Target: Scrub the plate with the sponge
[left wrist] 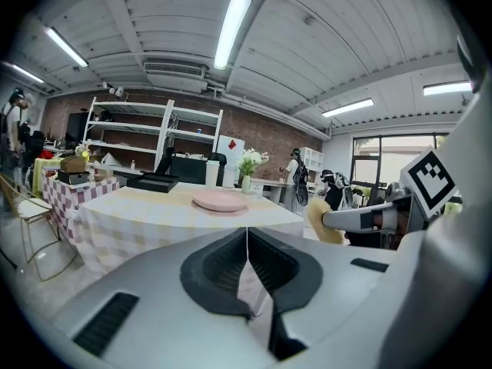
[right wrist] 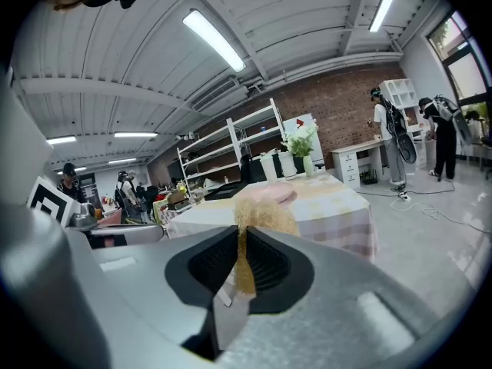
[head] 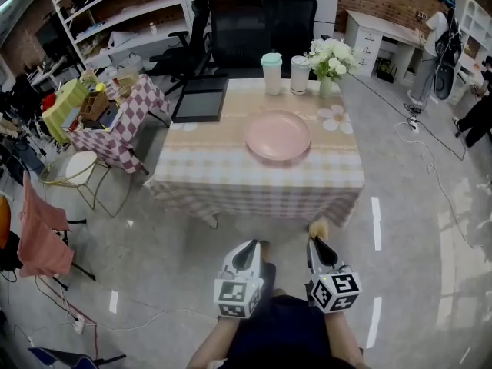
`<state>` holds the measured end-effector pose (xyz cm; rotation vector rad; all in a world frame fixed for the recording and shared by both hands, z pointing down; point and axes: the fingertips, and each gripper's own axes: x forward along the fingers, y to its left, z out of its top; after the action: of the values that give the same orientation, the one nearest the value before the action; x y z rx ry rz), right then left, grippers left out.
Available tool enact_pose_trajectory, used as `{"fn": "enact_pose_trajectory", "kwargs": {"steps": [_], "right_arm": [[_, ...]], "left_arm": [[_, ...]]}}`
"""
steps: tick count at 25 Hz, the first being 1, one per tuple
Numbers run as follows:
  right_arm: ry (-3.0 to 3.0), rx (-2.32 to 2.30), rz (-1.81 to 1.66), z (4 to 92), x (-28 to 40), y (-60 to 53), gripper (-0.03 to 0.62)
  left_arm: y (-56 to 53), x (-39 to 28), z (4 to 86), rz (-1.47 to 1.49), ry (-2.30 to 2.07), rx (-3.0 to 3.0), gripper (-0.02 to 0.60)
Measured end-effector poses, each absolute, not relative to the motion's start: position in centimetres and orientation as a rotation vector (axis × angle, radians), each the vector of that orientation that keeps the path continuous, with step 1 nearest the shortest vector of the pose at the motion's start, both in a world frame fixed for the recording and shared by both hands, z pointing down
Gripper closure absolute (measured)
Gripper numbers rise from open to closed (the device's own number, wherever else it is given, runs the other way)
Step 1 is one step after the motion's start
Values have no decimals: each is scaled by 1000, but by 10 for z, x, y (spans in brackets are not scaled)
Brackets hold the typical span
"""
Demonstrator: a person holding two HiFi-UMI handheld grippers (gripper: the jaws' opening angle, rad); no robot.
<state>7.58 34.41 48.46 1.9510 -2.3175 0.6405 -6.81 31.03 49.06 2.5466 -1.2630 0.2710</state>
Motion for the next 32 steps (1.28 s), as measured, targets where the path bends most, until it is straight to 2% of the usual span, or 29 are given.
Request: {"fn": "enact_pose_trajectory", "kwargs": {"steps": [32], "right_arm": [[-2304, 1947, 734, 506, 105, 227, 559]], "left_arm": [[187, -42, 496, 312, -1279, 2514, 569]]}}
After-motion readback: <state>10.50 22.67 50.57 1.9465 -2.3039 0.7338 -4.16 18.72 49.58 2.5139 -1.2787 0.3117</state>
